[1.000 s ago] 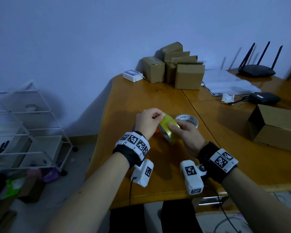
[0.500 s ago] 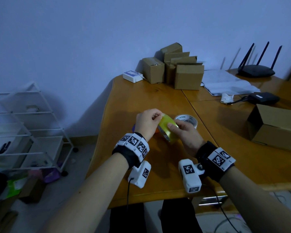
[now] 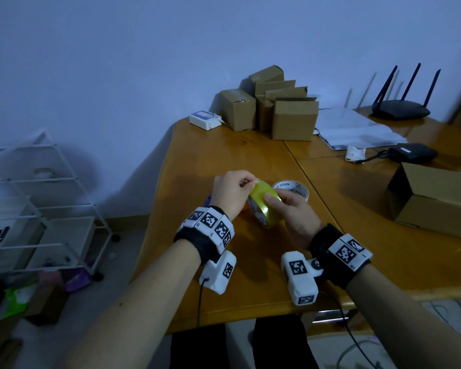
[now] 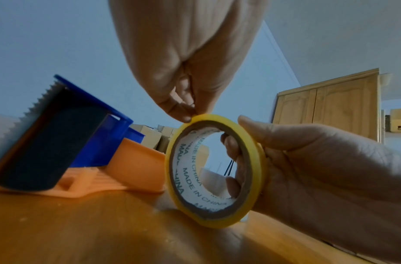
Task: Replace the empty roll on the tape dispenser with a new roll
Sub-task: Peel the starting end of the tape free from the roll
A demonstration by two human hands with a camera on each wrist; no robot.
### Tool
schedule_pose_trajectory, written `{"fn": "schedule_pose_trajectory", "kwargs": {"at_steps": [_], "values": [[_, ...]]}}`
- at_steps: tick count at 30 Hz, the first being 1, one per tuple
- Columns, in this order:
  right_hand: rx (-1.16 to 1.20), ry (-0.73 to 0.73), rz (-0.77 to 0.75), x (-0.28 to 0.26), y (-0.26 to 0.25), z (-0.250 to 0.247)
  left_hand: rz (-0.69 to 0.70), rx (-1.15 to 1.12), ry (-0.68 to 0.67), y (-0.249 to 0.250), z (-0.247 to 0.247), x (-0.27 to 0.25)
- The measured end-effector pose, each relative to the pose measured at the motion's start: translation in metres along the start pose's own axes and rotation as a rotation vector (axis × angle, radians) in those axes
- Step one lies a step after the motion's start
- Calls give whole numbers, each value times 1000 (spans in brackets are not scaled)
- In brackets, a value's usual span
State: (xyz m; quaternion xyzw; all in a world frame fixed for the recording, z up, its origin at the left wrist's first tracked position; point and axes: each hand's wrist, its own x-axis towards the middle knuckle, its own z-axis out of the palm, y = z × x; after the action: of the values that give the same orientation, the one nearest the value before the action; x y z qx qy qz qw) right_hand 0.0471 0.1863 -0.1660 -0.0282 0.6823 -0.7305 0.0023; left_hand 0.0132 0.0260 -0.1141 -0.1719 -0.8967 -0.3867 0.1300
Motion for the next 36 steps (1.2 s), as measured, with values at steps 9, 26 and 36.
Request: {"fn": "schedule_pose_trajectory", "kwargs": {"at_steps": [9,26,36], "values": [[-17,16,-10,-1,-1,3,37,58,-11,1,2,-4],[-15,-4,-36,2,5,-2,1,25,-26,3,1,0],[-88,5,-65,0,4,2,-22,53,30,3,4,-6]]}}
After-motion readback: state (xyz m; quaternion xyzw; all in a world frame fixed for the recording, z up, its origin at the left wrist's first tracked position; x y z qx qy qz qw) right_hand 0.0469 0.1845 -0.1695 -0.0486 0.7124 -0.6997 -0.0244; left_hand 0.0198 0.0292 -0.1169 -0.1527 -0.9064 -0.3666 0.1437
